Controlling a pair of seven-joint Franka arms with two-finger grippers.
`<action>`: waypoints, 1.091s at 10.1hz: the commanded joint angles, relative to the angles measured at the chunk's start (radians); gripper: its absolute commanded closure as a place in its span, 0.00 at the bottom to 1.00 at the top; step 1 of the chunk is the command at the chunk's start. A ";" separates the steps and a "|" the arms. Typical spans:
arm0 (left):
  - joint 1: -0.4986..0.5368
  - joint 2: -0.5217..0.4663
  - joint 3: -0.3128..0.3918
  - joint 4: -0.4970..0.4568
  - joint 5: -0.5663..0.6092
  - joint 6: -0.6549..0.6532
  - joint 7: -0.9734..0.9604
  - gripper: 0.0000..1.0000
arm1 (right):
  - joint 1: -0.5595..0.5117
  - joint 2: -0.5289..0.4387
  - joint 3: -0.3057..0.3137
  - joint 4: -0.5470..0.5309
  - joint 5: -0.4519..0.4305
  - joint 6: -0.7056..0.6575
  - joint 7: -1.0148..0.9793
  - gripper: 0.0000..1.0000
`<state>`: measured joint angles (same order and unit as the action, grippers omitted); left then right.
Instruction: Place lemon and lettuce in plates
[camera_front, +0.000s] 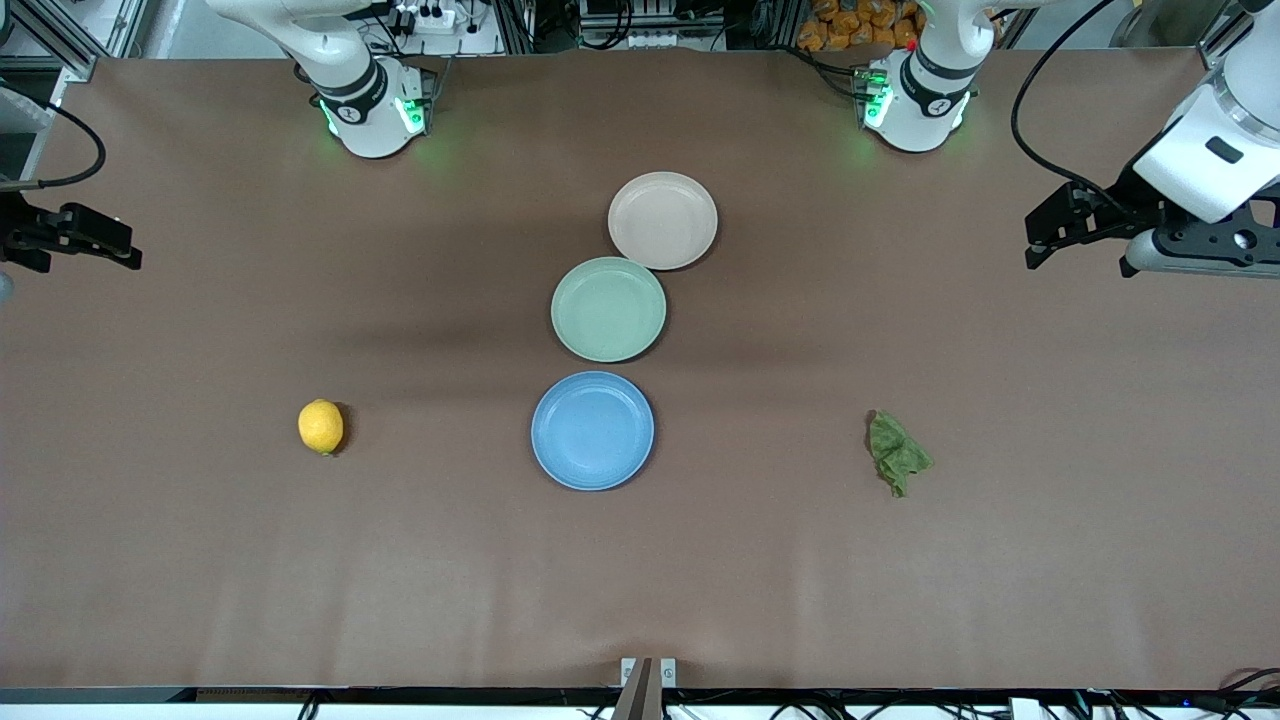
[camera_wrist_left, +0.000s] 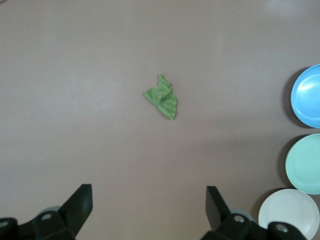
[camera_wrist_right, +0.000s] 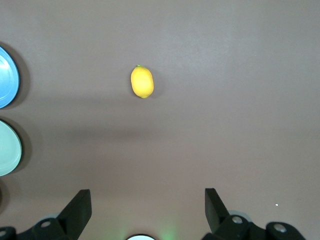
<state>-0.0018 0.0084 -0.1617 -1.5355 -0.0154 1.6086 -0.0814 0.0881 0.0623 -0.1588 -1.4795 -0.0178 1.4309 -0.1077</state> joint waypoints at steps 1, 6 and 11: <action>-0.007 0.039 -0.002 0.015 0.018 0.001 0.008 0.00 | -0.002 -0.001 0.001 -0.001 -0.001 -0.007 0.014 0.00; -0.001 0.152 -0.004 0.005 0.022 0.071 -0.006 0.00 | 0.005 0.011 0.001 -0.004 0.001 0.000 0.010 0.00; -0.009 0.344 -0.004 0.005 0.020 0.184 -0.107 0.00 | 0.078 0.094 0.001 -0.045 0.001 0.142 0.003 0.00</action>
<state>-0.0086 0.3206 -0.1623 -1.5482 -0.0148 1.7773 -0.1500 0.1511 0.1378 -0.1558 -1.5067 -0.0166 1.5290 -0.1077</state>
